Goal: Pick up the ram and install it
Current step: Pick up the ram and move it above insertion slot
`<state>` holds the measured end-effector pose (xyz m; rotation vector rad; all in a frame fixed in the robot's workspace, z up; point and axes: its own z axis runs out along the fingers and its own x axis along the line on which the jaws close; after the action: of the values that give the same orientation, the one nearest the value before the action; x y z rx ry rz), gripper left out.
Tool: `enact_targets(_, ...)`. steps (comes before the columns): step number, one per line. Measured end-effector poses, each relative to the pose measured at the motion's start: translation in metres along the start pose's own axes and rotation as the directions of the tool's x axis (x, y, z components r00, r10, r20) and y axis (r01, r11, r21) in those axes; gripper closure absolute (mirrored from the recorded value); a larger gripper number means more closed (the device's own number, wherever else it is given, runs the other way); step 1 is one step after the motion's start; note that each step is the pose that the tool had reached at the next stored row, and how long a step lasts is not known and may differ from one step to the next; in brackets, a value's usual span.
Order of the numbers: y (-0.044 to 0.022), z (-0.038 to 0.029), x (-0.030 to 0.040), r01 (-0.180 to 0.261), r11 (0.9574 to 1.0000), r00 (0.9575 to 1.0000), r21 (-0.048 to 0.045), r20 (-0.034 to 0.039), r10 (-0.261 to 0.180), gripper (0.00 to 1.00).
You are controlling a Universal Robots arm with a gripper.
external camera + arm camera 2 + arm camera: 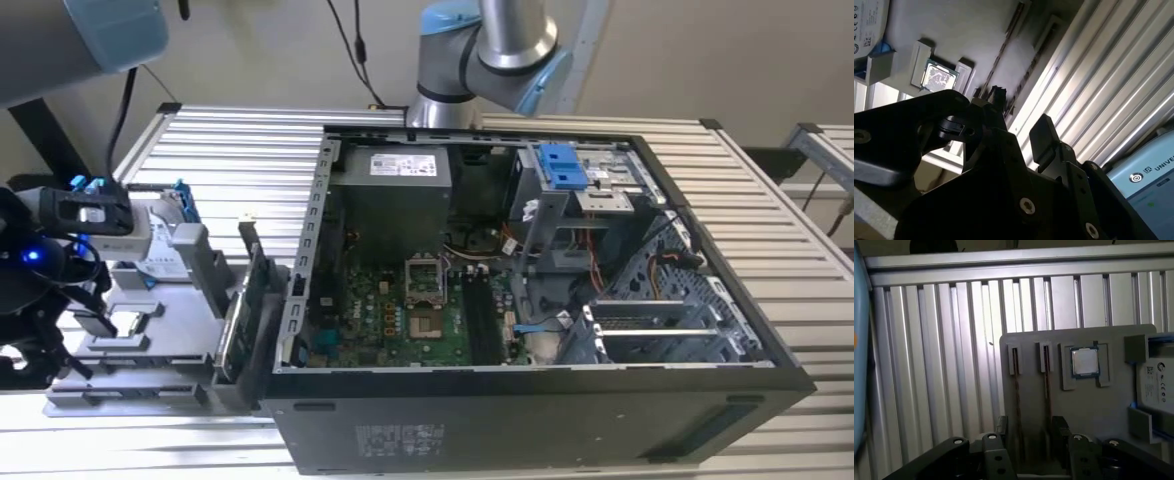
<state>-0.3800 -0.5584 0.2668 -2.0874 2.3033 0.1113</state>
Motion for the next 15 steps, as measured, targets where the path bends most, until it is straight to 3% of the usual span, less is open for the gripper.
enact_targets(15,0.0008,0.0272,0.0031,0.000,1.0000,1.0000,0.0000,0.0000,0.000,0.52)
